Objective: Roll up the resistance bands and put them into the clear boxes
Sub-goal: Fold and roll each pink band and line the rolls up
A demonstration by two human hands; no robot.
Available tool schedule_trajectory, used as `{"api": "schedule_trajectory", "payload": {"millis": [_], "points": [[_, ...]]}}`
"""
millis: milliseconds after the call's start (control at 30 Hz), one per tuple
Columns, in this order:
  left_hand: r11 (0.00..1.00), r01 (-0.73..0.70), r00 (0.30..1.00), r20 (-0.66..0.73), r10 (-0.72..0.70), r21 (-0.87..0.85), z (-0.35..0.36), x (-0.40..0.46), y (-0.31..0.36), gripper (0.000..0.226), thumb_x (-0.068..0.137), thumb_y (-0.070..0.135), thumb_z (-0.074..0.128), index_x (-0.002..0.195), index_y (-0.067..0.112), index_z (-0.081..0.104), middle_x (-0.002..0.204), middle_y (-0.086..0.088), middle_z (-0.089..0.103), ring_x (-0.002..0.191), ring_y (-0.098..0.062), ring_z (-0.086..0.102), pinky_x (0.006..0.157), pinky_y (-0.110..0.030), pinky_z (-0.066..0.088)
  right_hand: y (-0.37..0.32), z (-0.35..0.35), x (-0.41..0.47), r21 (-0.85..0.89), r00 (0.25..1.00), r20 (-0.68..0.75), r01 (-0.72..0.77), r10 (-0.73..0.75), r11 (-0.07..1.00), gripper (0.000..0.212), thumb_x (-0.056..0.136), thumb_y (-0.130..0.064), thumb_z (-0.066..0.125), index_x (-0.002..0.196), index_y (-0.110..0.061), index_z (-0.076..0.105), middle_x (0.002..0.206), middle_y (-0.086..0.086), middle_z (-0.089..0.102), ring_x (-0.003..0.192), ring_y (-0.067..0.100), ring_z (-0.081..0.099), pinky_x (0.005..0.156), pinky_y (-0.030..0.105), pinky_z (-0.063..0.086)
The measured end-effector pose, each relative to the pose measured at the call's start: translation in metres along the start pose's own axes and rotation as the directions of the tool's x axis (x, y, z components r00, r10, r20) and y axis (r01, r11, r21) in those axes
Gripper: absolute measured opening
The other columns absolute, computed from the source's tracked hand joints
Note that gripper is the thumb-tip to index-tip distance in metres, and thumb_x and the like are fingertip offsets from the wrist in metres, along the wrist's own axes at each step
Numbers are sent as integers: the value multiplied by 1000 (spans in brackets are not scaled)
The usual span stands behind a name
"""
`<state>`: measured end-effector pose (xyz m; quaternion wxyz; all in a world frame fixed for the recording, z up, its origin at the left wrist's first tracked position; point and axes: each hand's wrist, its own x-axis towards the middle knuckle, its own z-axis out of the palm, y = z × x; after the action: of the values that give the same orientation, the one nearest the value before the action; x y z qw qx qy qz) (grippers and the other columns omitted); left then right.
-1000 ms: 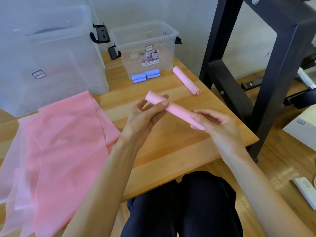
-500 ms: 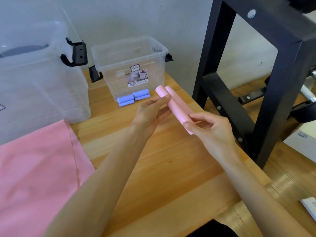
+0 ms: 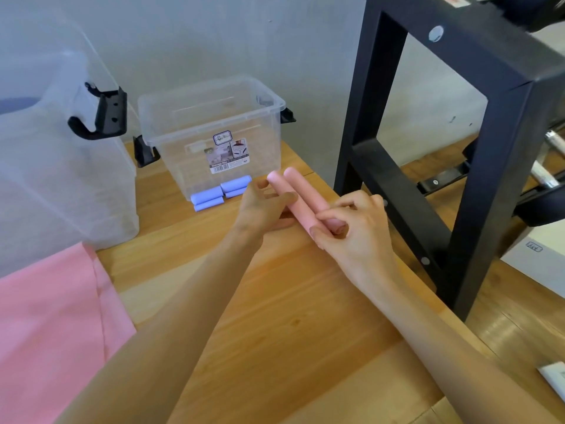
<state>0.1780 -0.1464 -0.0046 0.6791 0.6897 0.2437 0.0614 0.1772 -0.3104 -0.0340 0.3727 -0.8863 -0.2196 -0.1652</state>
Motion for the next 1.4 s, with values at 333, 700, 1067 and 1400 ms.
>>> {"api": "schedule_trajectory", "payload": {"millis": [333,700,1067,1400], "points": [[917,-91,996,18,91,389,1,5,1,52,88,28,70,121,15,33,104,-9,72,81,-22,72,88,-41,56,6,-1,3,142,985,173,-39,14,989,33,83,-24,76,114,-20,69,118,-11,51,95,-1,47,78,2,38],[972,-112,993,-11,117,206,4,1,-6,86,88,14,72,153,11,17,125,-6,59,79,-20,70,61,-16,57,7,9,5,220,991,137,-37,6,975,41,84,-29,75,121,-17,63,119,-10,48,99,2,52,80,12,45],[974,-91,995,-25,98,210,1,-2,-7,79,90,21,71,152,14,22,124,0,58,65,-12,68,60,-14,55,10,11,2,227,991,135,-35,4,973,59,80,-30,80,132,-21,54,128,-10,41,96,-8,43,79,1,41],[950,-108,993,-11,116,293,-14,-14,-6,61,91,25,67,144,17,38,113,5,61,78,-15,69,93,-37,55,6,-1,1,191,992,124,-31,7,981,32,83,-30,75,113,-23,66,128,-14,43,107,-8,41,80,4,38]]}}
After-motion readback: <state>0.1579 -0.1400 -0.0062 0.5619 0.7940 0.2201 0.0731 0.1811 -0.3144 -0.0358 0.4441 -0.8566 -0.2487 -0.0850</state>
